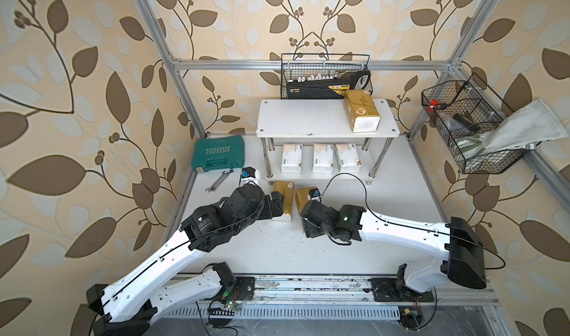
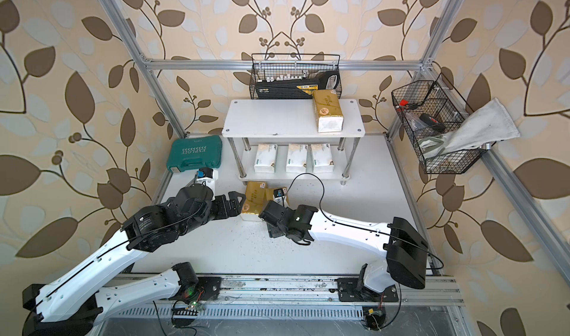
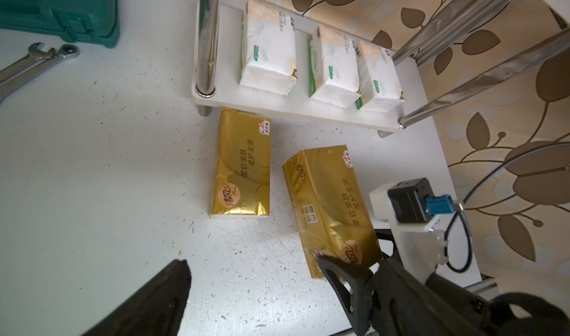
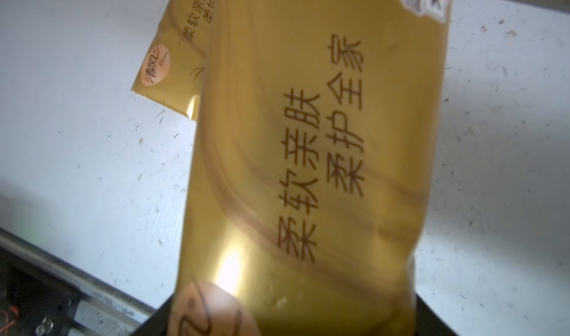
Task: Place the tissue boxes on the shelf by color
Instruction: Pick up the box of tissues from the center of the board, then place a box of tissues on the shelf.
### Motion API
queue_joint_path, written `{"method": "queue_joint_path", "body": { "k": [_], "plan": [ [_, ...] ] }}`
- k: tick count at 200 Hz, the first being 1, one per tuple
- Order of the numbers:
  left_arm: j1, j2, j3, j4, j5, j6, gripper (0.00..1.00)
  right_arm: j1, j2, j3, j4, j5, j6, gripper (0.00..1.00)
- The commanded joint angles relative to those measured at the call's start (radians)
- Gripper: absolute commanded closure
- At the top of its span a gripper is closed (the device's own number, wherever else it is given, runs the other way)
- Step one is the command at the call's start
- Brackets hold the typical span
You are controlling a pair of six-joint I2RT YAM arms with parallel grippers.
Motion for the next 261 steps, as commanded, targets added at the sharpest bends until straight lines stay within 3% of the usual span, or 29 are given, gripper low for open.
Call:
{"method": "queue_joint_path", "body": {
  "k": [1, 83, 147, 227, 261],
  "plan": [
    [0.009, 0.019, 0.091, -0.020, -0.013, 0.053, 0.01, 0.025, -0.069, 0.071, -0.099, 0.043, -0.013, 0.28],
    [0.010, 0.111, 0.325, -0.010, -0.036, 0.174, 0.01, 0.071, -0.209, 0.312, -0.231, 0.086, -0.072, 0.29],
    [0.019, 0.201, 0.447, 0.037, -0.098, 0.275, 0.01, 0.049, -0.122, 0.649, -0.263, 0.266, -0.246, 0.29],
    [0.128, 0.297, 0.536, 0.038, -0.072, 0.314, 0.01, -0.286, 0.086, 0.939, -0.202, 0.201, -0.359, 0.28],
    [0.161, 0.307, 0.529, 0.040, -0.042, 0.315, 0.01, -0.368, 0.206, 1.078, -0.224, 0.148, -0.371, 0.28]
  ]
}}
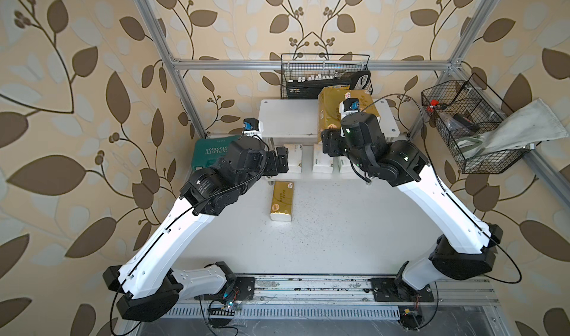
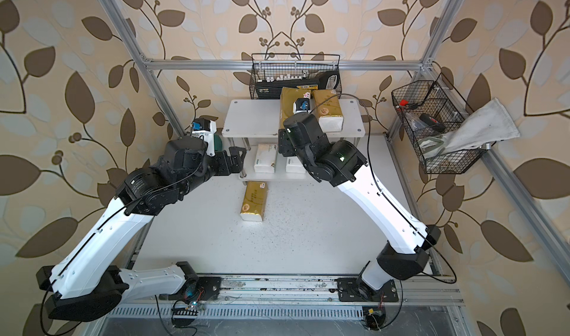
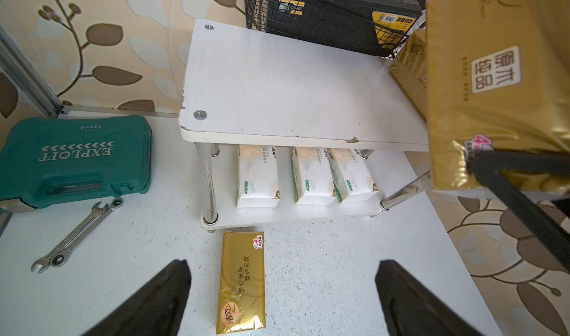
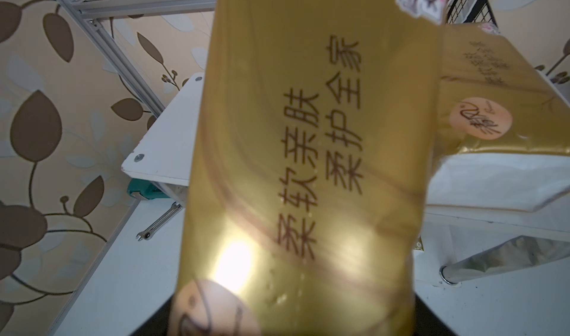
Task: Place the tissue boxes on the shelf by color
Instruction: Place a box of tissues on the shelf.
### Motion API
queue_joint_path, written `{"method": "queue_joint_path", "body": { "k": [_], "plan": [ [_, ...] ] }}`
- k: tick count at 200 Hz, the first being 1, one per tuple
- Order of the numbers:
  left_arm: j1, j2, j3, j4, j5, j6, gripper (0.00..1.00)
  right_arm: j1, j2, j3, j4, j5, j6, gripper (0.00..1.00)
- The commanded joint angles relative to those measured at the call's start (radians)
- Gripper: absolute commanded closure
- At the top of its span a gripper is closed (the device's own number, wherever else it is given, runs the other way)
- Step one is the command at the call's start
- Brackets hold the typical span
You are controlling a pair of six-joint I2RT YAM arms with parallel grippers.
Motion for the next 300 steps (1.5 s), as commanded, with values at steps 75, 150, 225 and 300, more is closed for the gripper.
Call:
{"method": "queue_joint_path", "body": {
  "k": [75, 150, 225, 300],
  "plan": [
    [0.038, -0.030, -0.030, 0.031, 0.050, -0.005, 0.01, -0.117, 0.248, 0.288, -0.059, -0.064, -0.048, 0.27],
    [0.040, -0.054, -0.063, 0.036, 0.058, -0.026, 0.01, -0.153, 0.313, 0.292, -0.049, -0.091, -0.043, 0.16],
    [0.040, -0.063, -0.080, 0.042, 0.061, -0.030, 0.01, -0.153, 0.300, 0.275, -0.039, -0.114, -0.019, 0.01],
    [0.040, -0.067, -0.089, 0.049, 0.068, -0.035, 0.01, -0.144, 0.261, 0.236, -0.016, -0.125, -0.002, 0.01]
  ]
}}
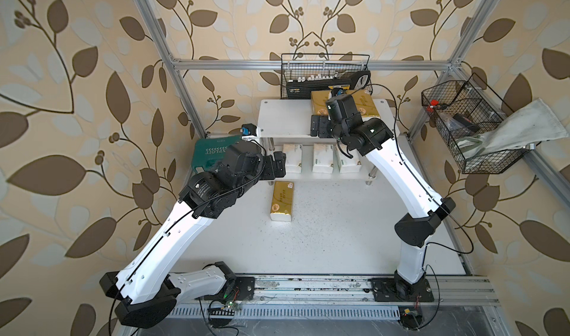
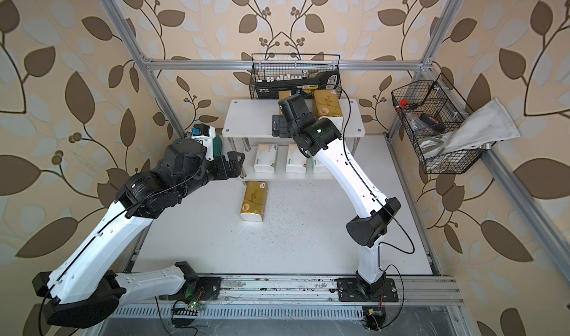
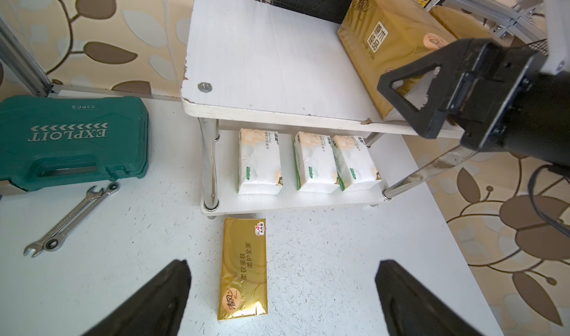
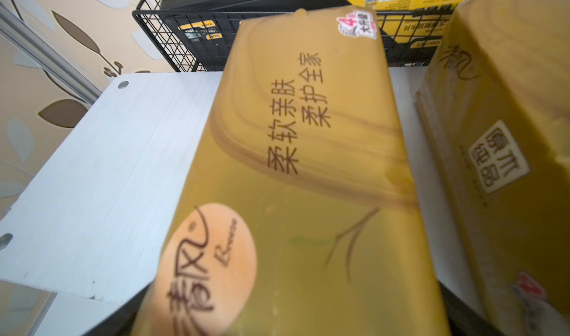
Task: Place the tissue boxes on the shelf by color
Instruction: Place a box of tissues on the shelf.
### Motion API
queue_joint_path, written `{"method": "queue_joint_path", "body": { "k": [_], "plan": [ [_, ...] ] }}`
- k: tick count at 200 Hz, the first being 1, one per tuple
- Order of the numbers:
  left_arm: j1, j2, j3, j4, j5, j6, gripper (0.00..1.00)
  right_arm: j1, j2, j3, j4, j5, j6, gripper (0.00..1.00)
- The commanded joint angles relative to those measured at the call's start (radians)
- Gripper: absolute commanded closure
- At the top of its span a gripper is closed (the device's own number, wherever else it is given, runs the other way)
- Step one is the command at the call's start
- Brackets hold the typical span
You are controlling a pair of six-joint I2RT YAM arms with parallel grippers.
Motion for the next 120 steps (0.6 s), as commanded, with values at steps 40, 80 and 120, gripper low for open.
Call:
{"method": "queue_joint_path", "body": {
  "k": [40, 80, 120],
  "plan": [
    [0.011, -0.018, -0.008, 0.035, 0.014, -0.020, 0.01, 0.005, -0.045, -0.014, 0.016, -0.005, 0.008, 0.01],
    [0.010, -0.019, -0.021, 0.032, 0.019, -0.026, 0.01, 0.013, -0.103, -0.059, 0.039, 0.000, 0.003, 0.01],
    [0.011, -0.030, -0.048, 0.027, 0.022, -0.038, 0.01, 0.043, -0.187, -0.151, 0.073, 0.000, -0.002, 0.01]
  ]
}}
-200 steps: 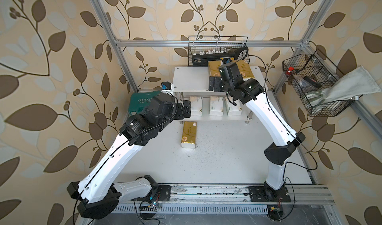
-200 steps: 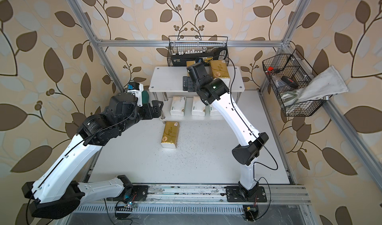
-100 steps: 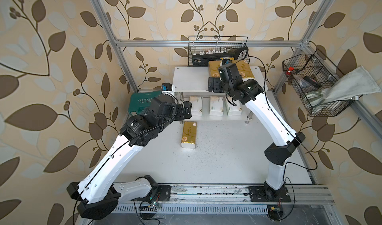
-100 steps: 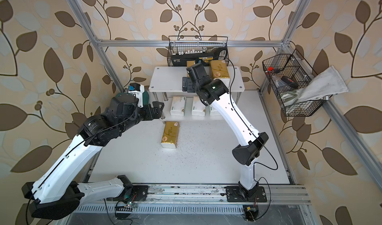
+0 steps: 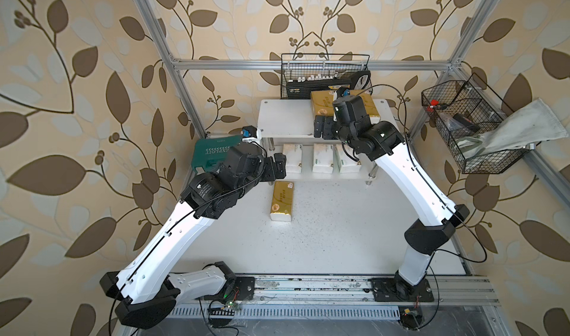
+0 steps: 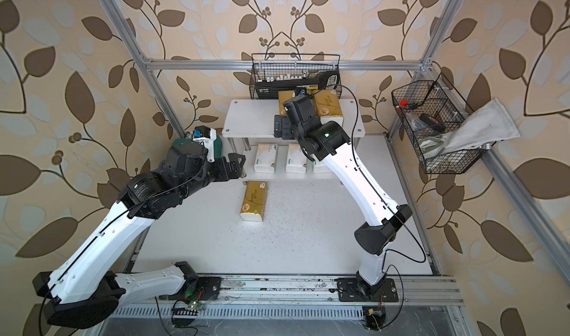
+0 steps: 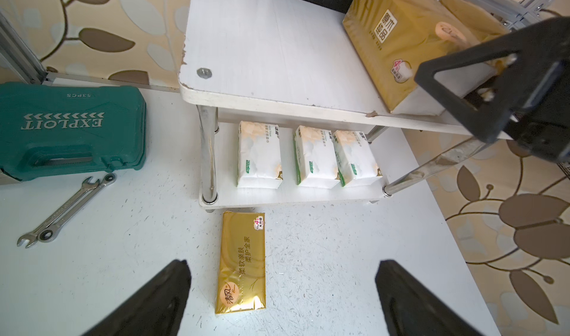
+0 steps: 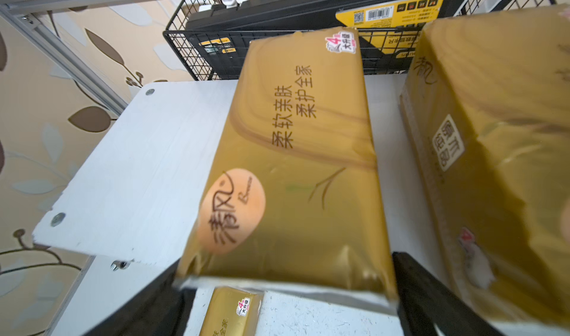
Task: Place the tissue boxes on the shelf by color
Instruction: Place a box of tissues on the shelf.
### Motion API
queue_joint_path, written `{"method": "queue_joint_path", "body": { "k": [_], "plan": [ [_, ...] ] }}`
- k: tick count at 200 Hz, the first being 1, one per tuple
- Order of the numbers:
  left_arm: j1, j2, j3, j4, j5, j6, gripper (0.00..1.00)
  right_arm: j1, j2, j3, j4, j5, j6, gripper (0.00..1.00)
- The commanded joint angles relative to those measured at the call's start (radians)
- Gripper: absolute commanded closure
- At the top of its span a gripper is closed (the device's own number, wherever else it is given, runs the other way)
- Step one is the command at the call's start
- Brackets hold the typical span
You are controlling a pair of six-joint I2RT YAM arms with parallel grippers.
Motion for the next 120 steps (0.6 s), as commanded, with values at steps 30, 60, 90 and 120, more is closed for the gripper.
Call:
{"method": "queue_joint_path", "body": {
  "k": [30, 60, 90, 120],
  "plan": [
    [0.011, -0.046, -0.055, 0.023, 0.014, -0.030, 0.01, 0.050, -0.132, -0.110, 0.059, 0.006, -0.009, 0.01],
    [0.011, -0.074, -0.120, 0.020, 0.007, -0.051, 0.01, 0.108, -0.204, -0.173, 0.070, -0.003, 0.002, 0.01],
    [0.011, -0.109, -0.215, 0.017, 0.008, -0.092, 0.01, 0.154, -0.313, -0.312, 0.079, -0.020, 0.037, 0.01],
    [0.011, -0.143, -0.329, 0.013, 0.040, -0.138, 0.01, 0.197, -0.455, -0.530, 0.098, -0.022, 0.099, 0.01]
  ]
}}
